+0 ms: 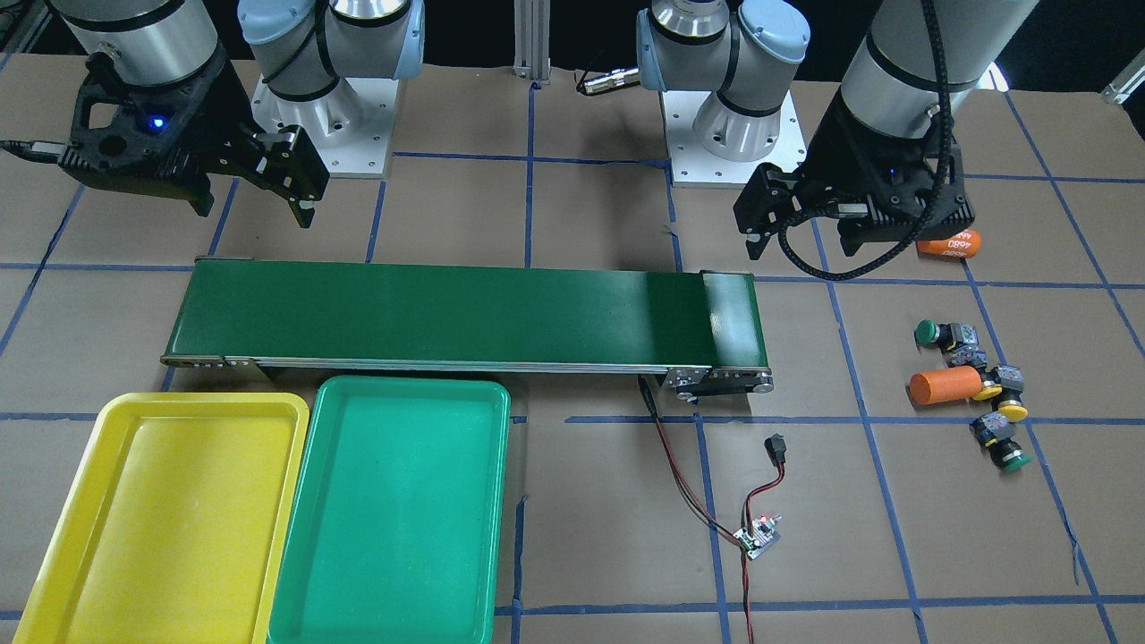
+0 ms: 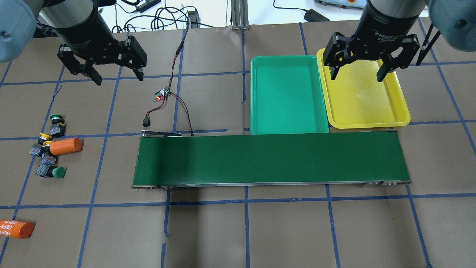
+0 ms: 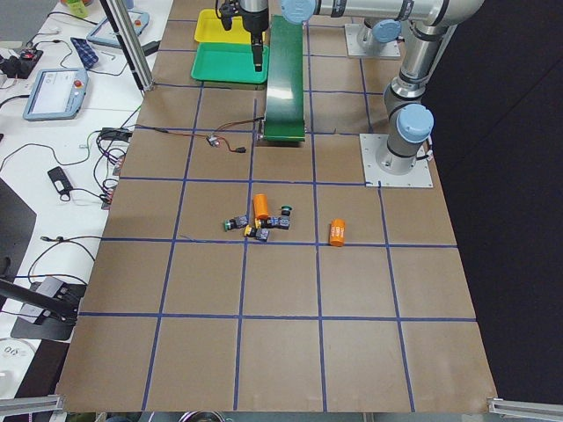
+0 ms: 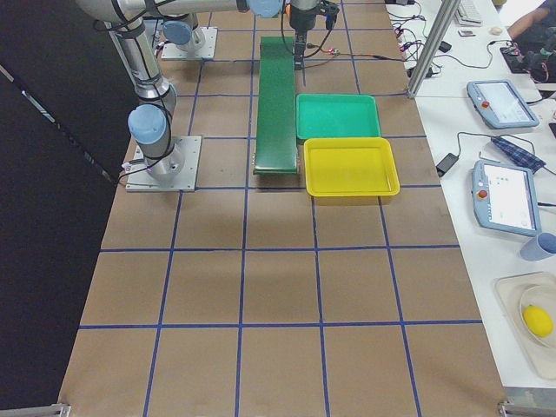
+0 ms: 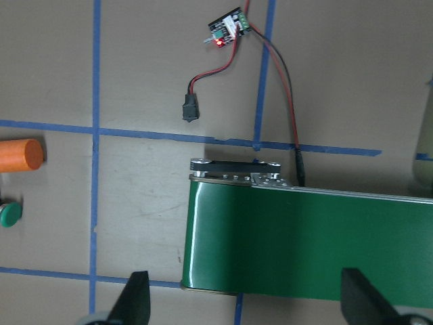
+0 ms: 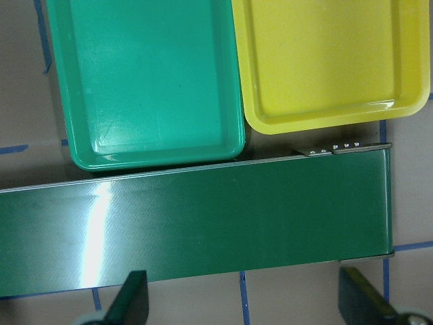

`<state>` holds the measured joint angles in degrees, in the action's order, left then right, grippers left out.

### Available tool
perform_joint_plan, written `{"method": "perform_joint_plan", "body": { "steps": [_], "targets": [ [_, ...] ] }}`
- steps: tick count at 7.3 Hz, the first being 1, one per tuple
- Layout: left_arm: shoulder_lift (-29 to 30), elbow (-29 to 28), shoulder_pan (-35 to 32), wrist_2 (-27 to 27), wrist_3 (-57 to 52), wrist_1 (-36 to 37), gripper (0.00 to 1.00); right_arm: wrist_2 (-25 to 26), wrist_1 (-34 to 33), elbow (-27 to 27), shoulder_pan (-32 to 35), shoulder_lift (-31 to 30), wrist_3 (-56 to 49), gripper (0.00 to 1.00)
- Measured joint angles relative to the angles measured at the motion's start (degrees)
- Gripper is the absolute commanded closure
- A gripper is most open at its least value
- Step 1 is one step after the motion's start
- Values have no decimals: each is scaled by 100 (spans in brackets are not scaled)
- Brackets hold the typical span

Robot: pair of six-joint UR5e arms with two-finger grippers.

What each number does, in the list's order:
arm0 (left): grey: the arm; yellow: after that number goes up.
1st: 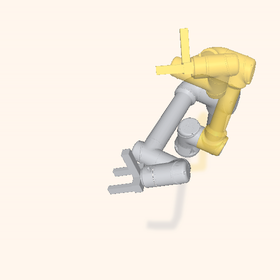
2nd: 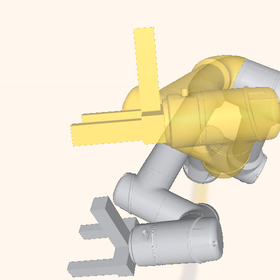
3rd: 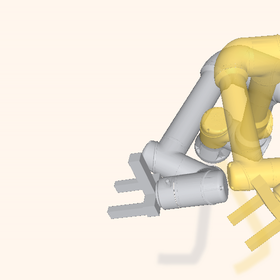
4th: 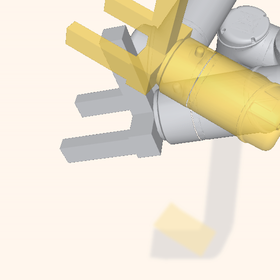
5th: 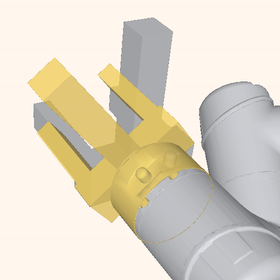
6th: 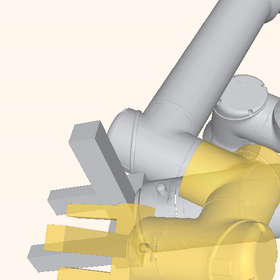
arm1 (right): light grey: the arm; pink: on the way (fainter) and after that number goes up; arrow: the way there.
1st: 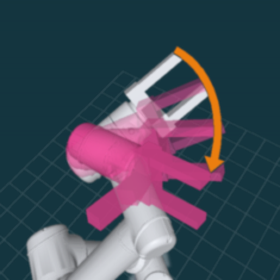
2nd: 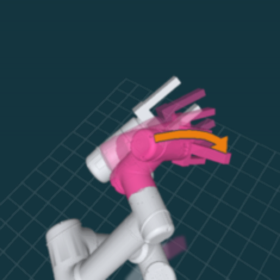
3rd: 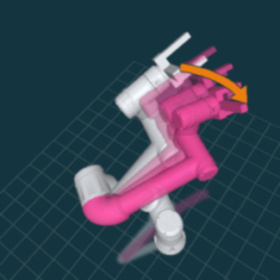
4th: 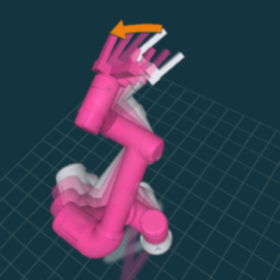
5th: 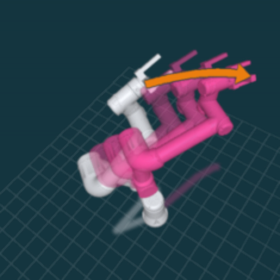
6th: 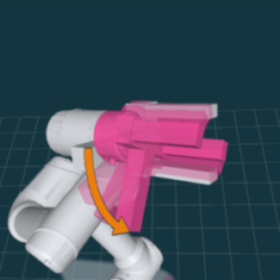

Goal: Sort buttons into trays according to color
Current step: 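Move the left gripper toward the pile of buttons and orange cylinders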

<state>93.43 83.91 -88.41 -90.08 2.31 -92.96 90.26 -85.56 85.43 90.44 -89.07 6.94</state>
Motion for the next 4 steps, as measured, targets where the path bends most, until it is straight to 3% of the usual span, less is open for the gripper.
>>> {"method": "perform_joint_plan", "body": {
  "steps": [2, 4],
  "targets": [
    [-16, 91, 194, -88, -170, -16, 0, 0, 3, 0, 0, -4, 0, 0],
    [-6, 494, 1304, -127, -1270, 29, 0, 0, 3, 0, 0, -3, 0, 0]
  ]
}}
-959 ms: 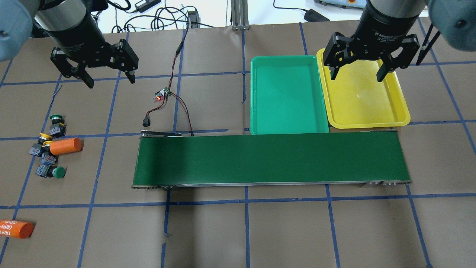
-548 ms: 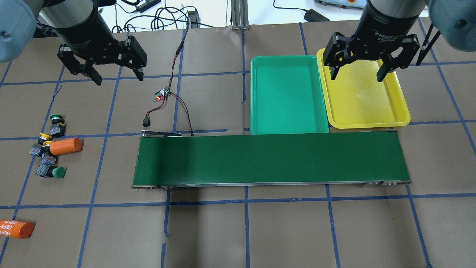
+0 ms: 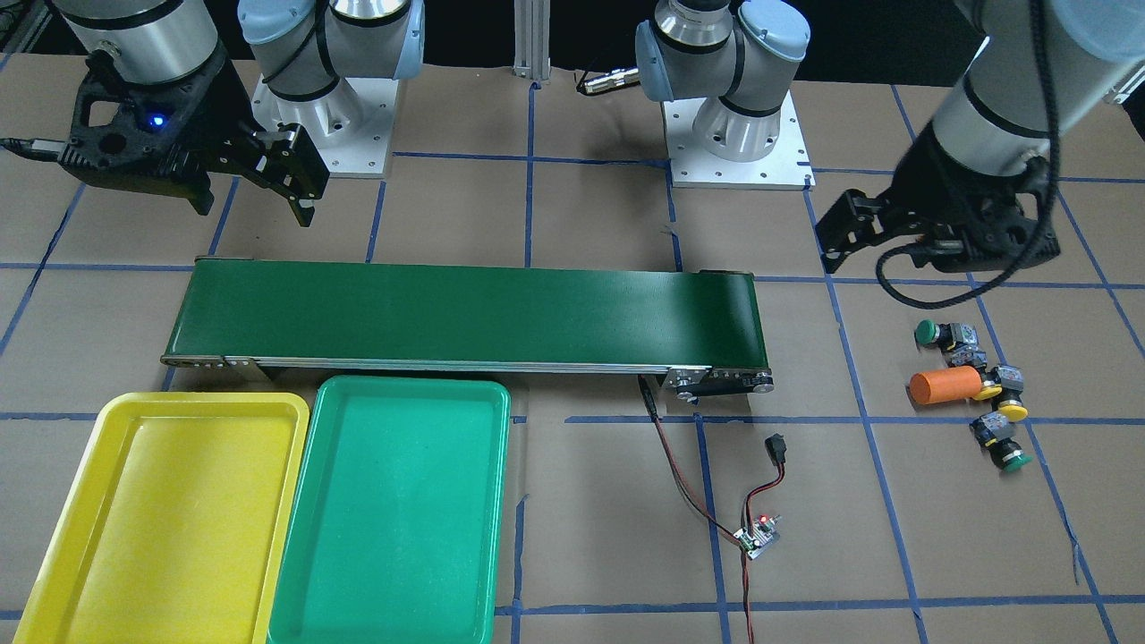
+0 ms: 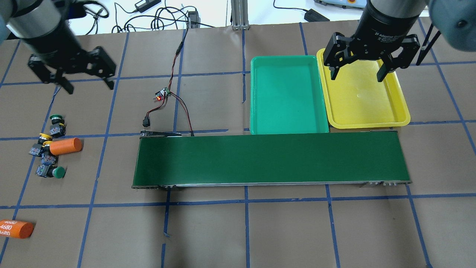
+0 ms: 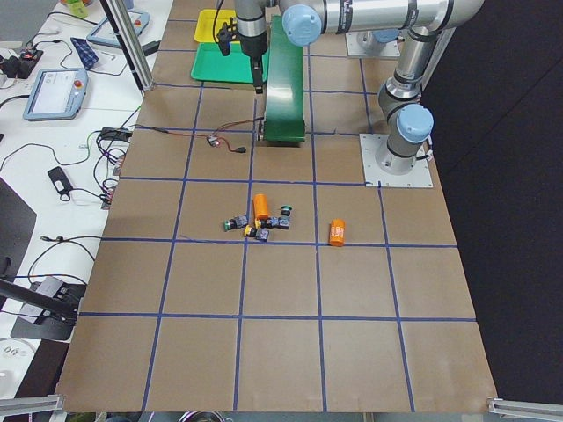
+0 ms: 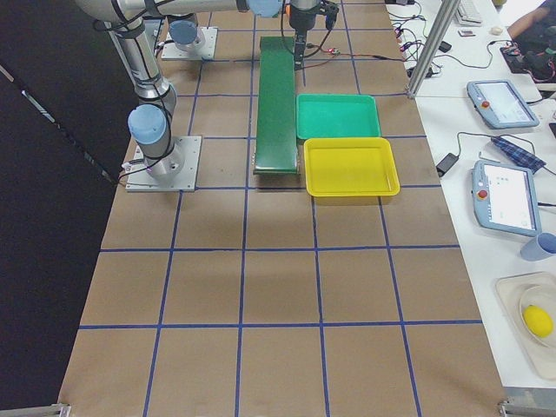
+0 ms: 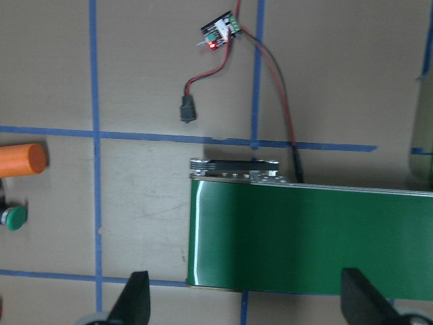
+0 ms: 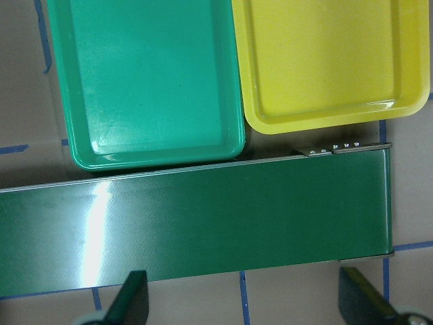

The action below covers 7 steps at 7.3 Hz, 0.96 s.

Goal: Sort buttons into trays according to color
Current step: 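Move the left gripper toward the pile of buttons and orange cylinders, then grasp an orange cylinder from the pile with the left gripper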

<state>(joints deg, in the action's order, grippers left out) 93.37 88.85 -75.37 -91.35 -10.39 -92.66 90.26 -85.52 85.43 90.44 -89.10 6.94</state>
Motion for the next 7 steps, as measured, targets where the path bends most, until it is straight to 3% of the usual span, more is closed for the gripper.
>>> {"method": "perform_joint_plan", "body": {
  "steps": [3, 5, 7],
  "targets": [
    [645, 678, 1631, 43, -2747, 1412, 0, 0, -3, 0, 0, 6, 0, 0],
    [1262, 1095, 1947, 38, -4240, 2534, 0, 0, 0, 0, 0, 5, 0, 0],
    [1480, 1920, 2002, 46, -5088, 3928, 0, 0, 0, 0, 0, 5, 0, 0]
  ]
}}
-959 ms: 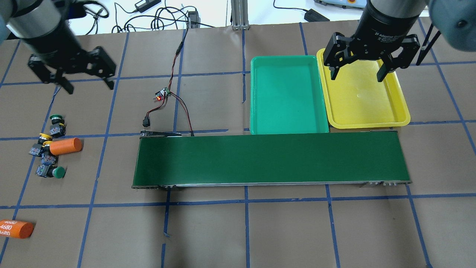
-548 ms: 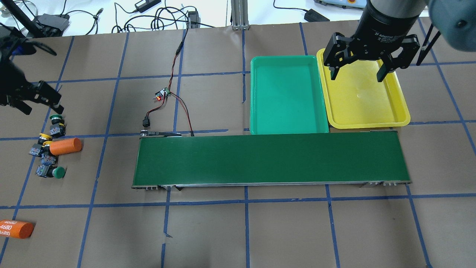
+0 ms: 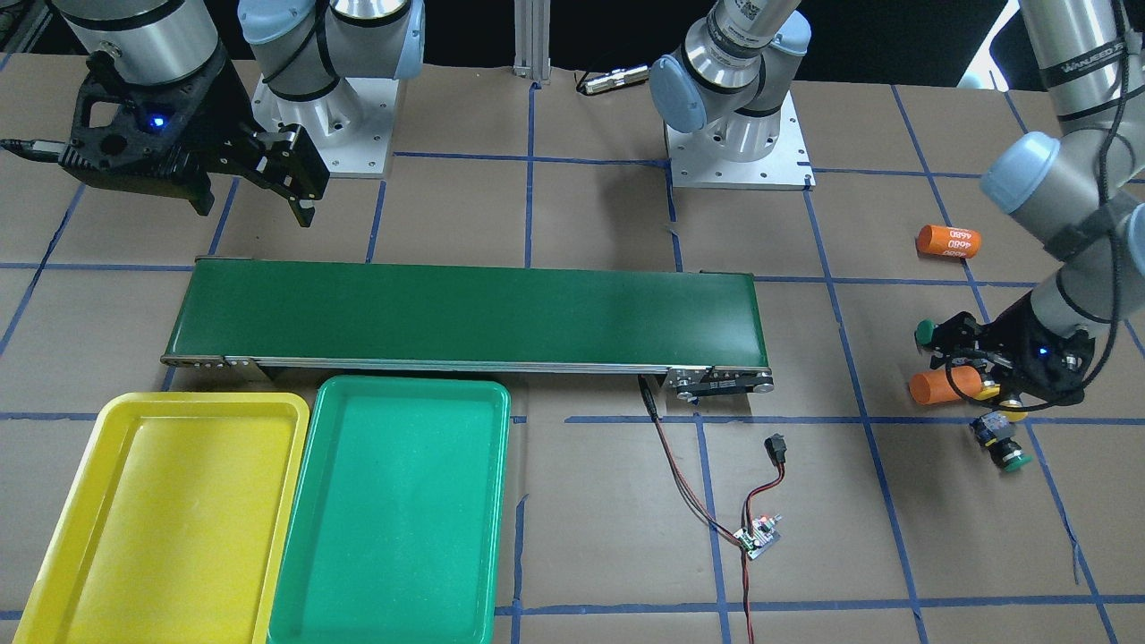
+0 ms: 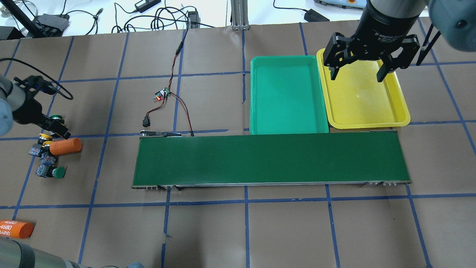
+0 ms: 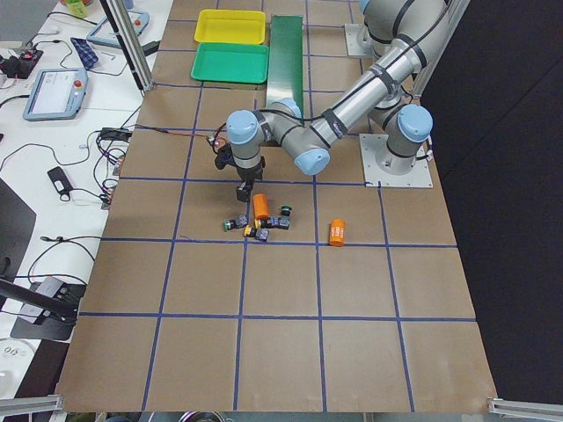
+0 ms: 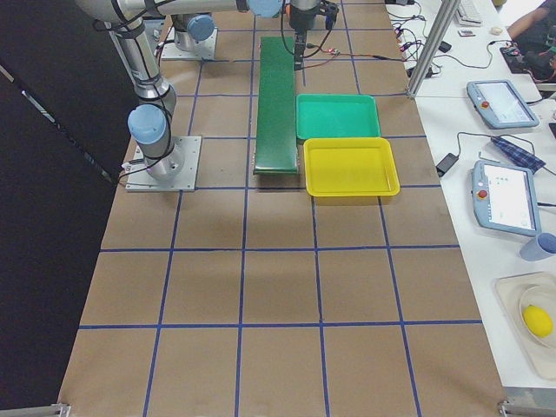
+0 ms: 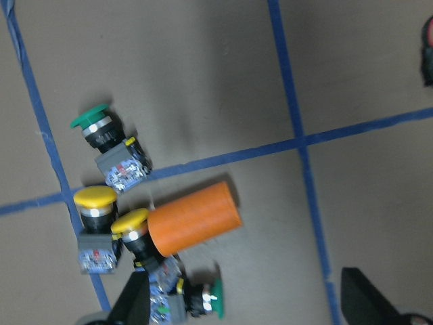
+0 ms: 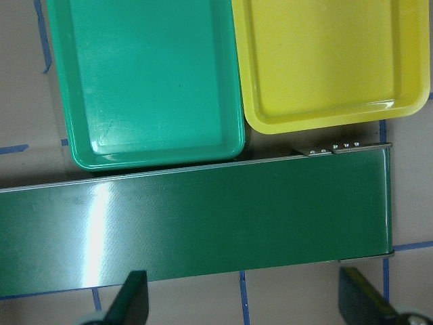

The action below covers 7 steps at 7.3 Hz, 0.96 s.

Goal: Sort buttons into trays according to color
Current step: 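Grasp an orange cylinder from the pile with the left gripper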

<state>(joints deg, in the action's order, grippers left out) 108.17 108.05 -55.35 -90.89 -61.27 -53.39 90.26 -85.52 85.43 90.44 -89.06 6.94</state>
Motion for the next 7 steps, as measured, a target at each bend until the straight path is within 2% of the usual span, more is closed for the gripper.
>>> {"method": "perform_joint_plan", "body": {
  "steps": [2, 4, 5, 7],
  "targets": [
    [95, 440, 6, -23, -750, 729, 0, 0, 0, 0, 0, -1, 0, 0],
    [204, 520, 15, -28, -1252, 842, 0, 0, 0, 0, 0, 1, 0, 0],
    [247, 544, 53, -35, -1338, 852, 12, 0, 0, 0, 0, 2, 0, 0],
    [394, 521, 287, -23, -1452, 861, 78, 0, 0, 0, 0, 2, 0, 0]
  ]
}}
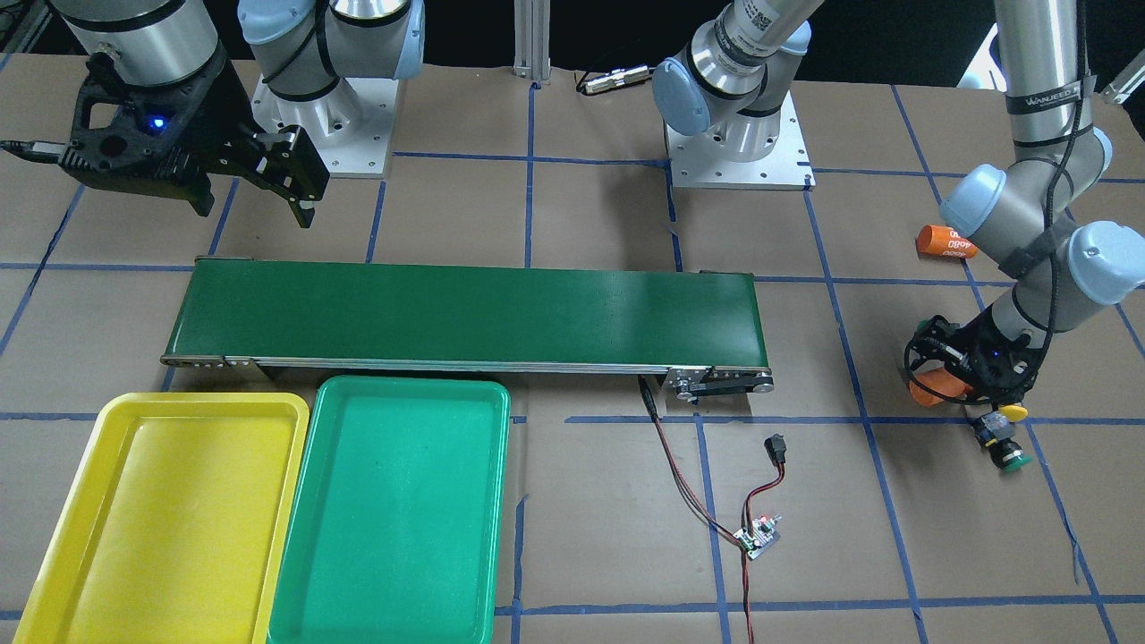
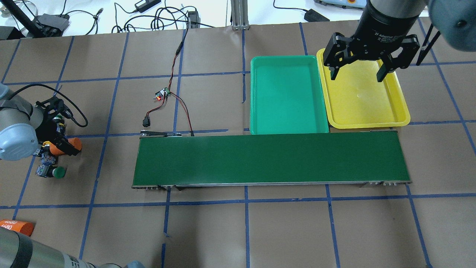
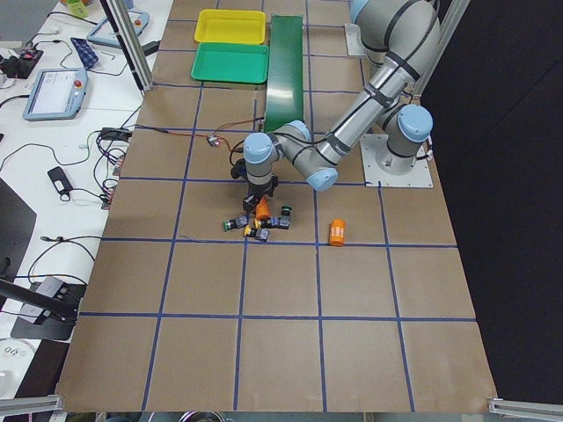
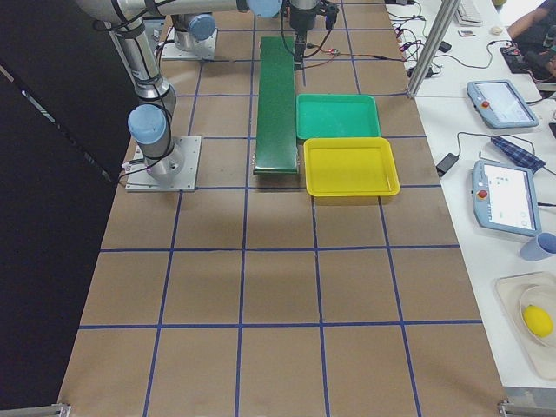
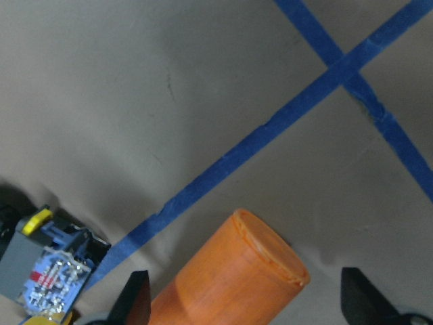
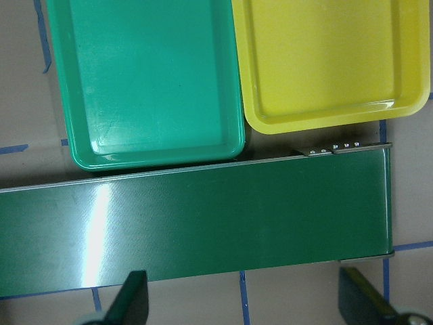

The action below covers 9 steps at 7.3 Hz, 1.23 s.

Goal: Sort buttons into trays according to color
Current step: 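Grasp an orange cylinder from the pile with the left gripper, then lower the orange cylinder onto the belt and open the left gripper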

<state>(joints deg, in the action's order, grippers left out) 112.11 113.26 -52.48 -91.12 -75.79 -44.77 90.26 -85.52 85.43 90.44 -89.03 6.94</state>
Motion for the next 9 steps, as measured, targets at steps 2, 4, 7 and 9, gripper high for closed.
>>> {"method": "perform_joint_plan", "body": {
  "steps": [2, 4, 7, 9],
  "targets": [
    [17, 11, 82, 38, 48, -39, 98, 0, 0, 0, 0, 0, 0, 0],
    [-279, 46, -35, 133, 249, -393, 100, 0, 0, 0, 0, 0, 0, 0],
    [-1228, 72, -884, 521, 767, -1416, 100, 0, 0, 0, 0, 0, 0, 0],
    [-1819, 95, -2036, 566, 955, -1920, 100, 0, 0, 0, -1, 0, 0, 0]
  ]
}}
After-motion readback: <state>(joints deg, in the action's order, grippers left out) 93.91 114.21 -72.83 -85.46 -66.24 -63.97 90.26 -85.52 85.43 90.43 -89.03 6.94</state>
